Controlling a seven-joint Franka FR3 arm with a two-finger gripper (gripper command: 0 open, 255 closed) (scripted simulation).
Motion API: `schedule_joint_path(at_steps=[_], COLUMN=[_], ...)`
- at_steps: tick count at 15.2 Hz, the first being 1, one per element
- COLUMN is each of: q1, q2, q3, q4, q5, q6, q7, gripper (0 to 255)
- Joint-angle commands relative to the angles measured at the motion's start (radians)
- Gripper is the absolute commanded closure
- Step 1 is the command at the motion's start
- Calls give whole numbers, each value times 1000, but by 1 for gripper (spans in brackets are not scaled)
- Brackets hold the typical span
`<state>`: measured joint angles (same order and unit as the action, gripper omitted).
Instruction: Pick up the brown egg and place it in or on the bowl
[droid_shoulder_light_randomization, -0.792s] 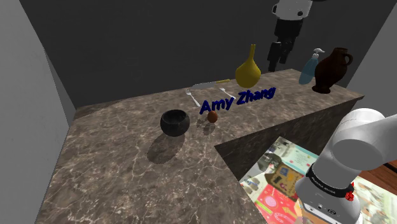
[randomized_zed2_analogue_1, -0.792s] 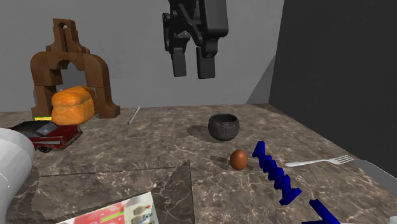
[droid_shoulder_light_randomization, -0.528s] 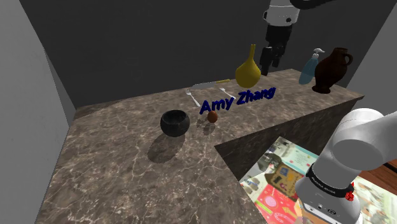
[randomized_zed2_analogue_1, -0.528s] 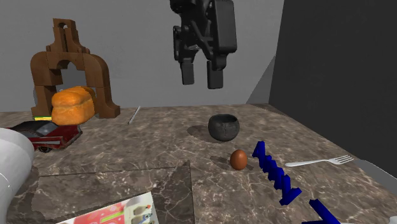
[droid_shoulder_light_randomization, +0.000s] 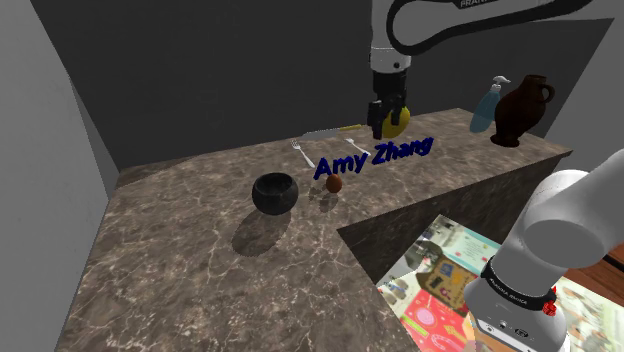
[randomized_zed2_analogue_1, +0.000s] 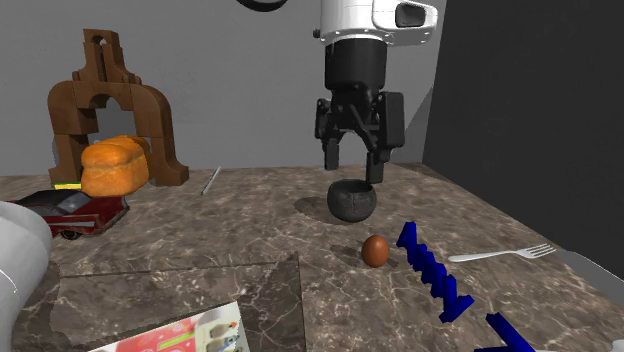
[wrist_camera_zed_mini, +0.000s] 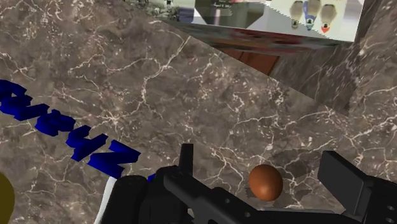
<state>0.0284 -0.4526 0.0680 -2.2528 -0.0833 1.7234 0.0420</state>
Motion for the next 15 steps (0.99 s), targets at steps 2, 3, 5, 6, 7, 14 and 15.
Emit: schedule_joint_path(at_steps=[2, 3, 5, 6, 7, 14, 15], q1=[5, 8, 12, 14, 17, 40, 44], q2=[106, 144, 221, 260, 299, 577, 618], q3=[16, 22, 33, 39, 44, 71, 74], q4=[26, 39, 68, 85, 103, 257, 284], q5=[-1, -3, -6, -8, -11, -39, -44], q6=[49, 63, 89, 101, 112, 160, 163], q7=[18, 25, 39, 46, 53, 101, 107], gripper=[0, 0, 0, 0, 0, 0, 0])
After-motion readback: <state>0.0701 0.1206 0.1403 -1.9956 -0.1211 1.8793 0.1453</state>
